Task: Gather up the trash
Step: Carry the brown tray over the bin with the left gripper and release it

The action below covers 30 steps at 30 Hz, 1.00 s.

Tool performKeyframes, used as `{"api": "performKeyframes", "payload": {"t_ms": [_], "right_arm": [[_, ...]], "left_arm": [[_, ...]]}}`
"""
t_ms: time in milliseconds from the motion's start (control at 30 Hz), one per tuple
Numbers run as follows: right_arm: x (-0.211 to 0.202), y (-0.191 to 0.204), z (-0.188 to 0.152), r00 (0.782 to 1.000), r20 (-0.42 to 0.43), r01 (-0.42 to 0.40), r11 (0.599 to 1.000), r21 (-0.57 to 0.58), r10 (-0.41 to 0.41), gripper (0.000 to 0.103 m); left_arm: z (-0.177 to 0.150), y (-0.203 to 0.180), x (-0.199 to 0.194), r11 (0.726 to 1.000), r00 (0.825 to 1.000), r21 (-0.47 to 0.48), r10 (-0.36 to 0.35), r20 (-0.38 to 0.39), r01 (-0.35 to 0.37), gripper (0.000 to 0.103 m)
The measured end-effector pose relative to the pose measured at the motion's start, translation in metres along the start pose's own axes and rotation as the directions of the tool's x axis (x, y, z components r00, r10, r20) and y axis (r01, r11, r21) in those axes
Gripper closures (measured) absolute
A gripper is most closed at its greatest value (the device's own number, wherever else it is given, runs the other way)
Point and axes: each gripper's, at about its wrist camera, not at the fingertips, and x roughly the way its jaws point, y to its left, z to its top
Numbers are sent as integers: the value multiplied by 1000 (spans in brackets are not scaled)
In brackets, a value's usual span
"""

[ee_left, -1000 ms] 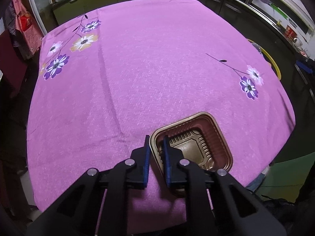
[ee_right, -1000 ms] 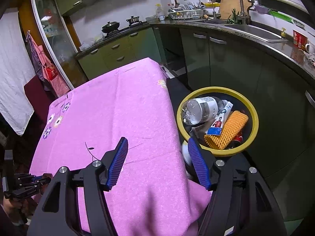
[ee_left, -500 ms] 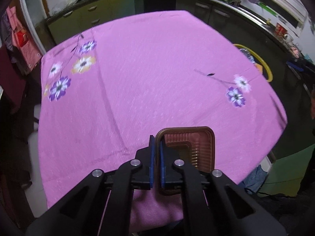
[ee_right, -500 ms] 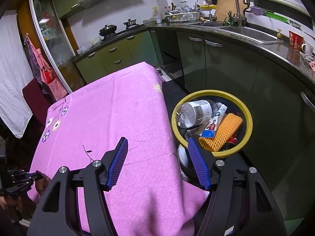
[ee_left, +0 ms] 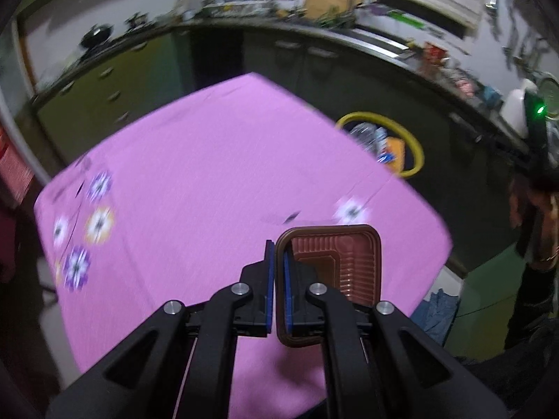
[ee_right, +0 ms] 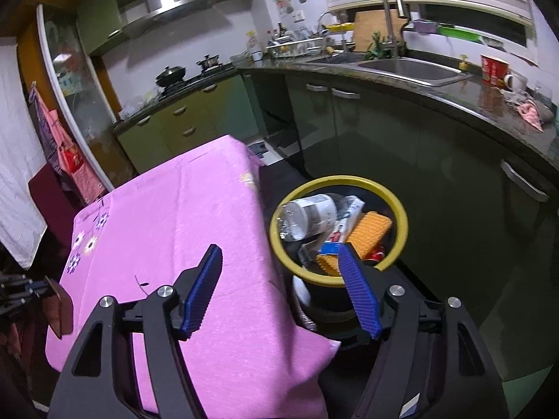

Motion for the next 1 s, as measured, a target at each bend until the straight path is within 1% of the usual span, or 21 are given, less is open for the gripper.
{"api": "performKeyframes", "payload": {"t_ms": [100, 167, 267, 333, 467, 567, 667, 700, 767, 867, 933, 1000], "right_arm": [[-6, -11, -1, 1000, 7, 17, 1000, 23, -17, 34], [-10, -21, -3, 1000, 13, 27, 999, 45, -27, 33], [-15, -35, -5, 999, 20, 35, 997, 64, -36, 33], [-18, -45, -8, 999, 22, 44, 996, 78, -46, 33], [-18, -64, -10, 998, 11, 65, 993, 103, -66, 33], [-16, -77, -12, 996, -7, 84, 989, 120, -84, 33], [-12, -91, -13, 995, -25, 100, 986, 137, -97, 33], [-11, -94, -13, 994, -30, 105, 985, 140, -102, 33], [-10, -100, -13, 993, -36, 115, 983, 145, -111, 33], [-8, -107, -12, 992, -43, 128, 980, 155, -122, 33], [-5, -111, -12, 991, -48, 134, 978, 160, -127, 33], [-3, -112, -12, 990, -52, 135, 978, 160, -128, 33]], "left_arm": [[32, -23, 8, 996, 999, 74, -47, 25, 45, 98], [57, -43, 22, 987, 995, 126, -102, 18, 99, 98], [88, -72, 47, 971, 988, 189, -152, 0, 149, 98], [112, -99, 73, 954, 982, 236, -185, -19, 185, 98], [151, -147, 127, 932, 979, 300, -196, -48, 201, 98], [180, -183, 181, 919, 973, 320, -211, -94, 230, 98], [196, -203, 227, 917, 965, 308, -215, -149, 251, 98], [200, -209, 243, 918, 960, 298, -218, -174, 262, 98], [206, -220, 273, 922, 954, 285, -204, -221, 264, 98], [212, -227, 300, 930, 947, 265, -186, -262, 256, 98], [217, -230, 315, 938, 947, 252, -168, -274, 239, 98], [222, -233, 325, 942, 948, 250, -151, -281, 224, 95]]}}
